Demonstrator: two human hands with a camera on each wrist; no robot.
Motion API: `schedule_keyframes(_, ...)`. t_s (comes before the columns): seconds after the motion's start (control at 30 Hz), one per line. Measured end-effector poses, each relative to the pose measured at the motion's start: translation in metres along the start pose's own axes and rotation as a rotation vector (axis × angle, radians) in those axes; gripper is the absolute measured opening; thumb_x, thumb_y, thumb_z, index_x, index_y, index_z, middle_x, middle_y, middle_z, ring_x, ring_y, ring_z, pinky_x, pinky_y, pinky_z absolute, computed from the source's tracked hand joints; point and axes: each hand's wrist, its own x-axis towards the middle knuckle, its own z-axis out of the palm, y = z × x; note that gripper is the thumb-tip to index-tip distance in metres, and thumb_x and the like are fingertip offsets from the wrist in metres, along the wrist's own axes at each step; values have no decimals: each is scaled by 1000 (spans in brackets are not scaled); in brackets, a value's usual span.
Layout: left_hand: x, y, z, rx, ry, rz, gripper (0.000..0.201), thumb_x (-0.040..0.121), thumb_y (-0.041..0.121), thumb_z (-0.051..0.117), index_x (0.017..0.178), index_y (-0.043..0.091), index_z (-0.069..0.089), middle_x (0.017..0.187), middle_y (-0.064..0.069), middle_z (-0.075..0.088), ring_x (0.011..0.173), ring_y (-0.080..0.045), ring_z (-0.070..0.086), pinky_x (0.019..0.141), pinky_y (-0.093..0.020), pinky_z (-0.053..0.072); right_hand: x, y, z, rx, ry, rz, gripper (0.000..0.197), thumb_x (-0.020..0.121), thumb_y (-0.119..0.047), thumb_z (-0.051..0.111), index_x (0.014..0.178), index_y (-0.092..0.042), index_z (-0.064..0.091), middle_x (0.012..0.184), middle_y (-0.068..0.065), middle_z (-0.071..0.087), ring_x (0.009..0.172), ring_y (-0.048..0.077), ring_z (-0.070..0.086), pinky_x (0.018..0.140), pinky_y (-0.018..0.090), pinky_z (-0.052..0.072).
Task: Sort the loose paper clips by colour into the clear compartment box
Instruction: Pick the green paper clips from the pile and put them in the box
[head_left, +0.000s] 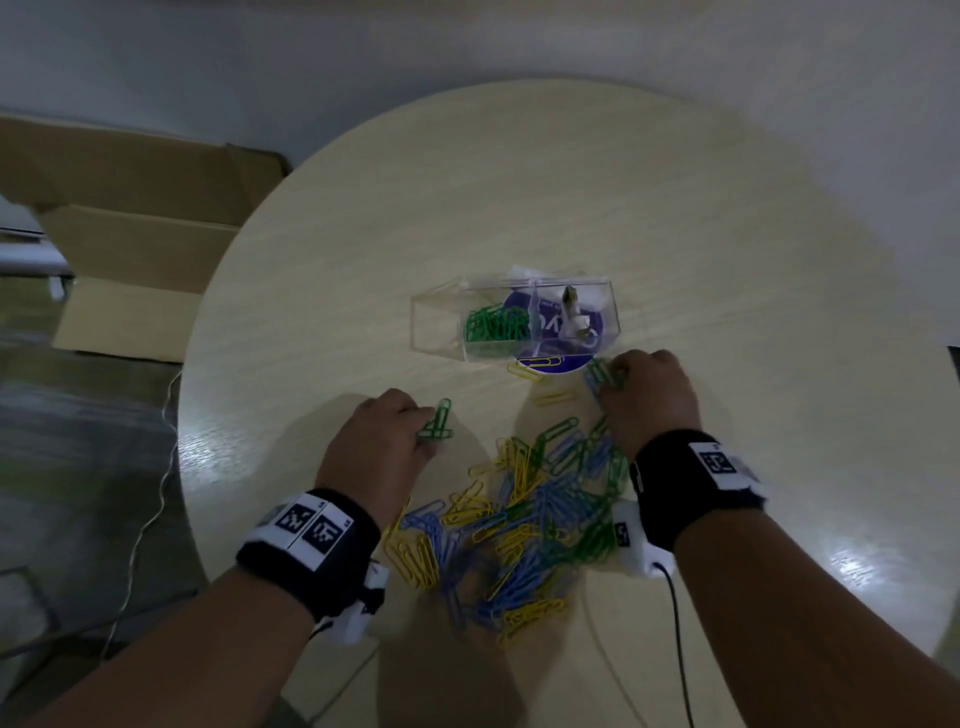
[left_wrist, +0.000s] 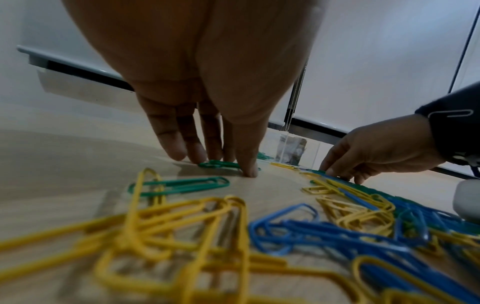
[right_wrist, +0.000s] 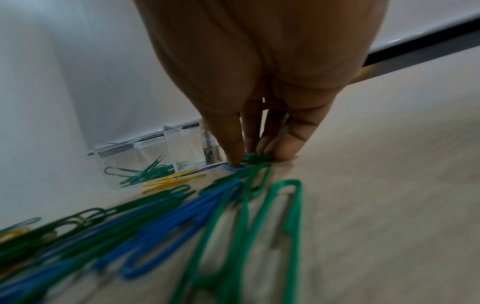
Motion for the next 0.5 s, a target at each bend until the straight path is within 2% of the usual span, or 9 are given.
schedule_keyframes(0.1,1,4,0,-39,-7,-29,31,88,27,68,116,16,67,105,-6,60,98,-30,56,81,-36,47,-1,3,-1,55,12,-25,25,82,-18,63,106,-11,67,104,19,62,96,40,59,82,37,46)
schedule_keyframes(0.27,6,6,2,-50,-2,-56,18,91,16,61,107,16,67,101,-4,57,97,-27,54,81,-38,48,-2,8,-7,92,-60,32,21,81,-26,67,100,-16,70,104,12,69,99,33,61,82,34,48)
schedule_keyframes(0.4,11,5,2,-45,-17,-64,15,92,16,58,104,14,67,101,-5,58,95,-27,55,80,-35,45,1,13,-15,156,-89,53,20,80,-25,69,98,-18,74,102,8,72,98,29,63,79,28,45)
schedule_keyframes(0.5,11,3,-1,-56,-31,-89,16,94,20,56,106,15,66,102,-5,60,94,-27,57,78,-34,45,4,22,-16,290,-80,120,18,78,-26,72,93,-17,75,88,6,72,84,25,65,71,26,45)
